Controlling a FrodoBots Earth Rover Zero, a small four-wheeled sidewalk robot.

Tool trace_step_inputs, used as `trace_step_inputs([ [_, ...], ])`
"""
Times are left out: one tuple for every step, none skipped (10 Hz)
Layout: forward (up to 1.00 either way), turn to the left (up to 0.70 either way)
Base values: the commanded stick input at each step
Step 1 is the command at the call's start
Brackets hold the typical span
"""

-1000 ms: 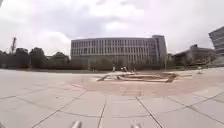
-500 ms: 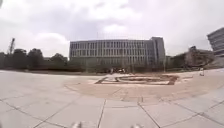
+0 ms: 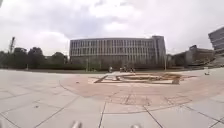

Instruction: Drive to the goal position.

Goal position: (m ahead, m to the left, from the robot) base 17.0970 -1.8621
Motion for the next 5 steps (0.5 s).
trace_step_inputs([
  [0.7, 0.0],
  [0.7, 0.0],
  [0.7, 0.0],
  [0.7, 0.0],
  [0.7, 0.0],
])
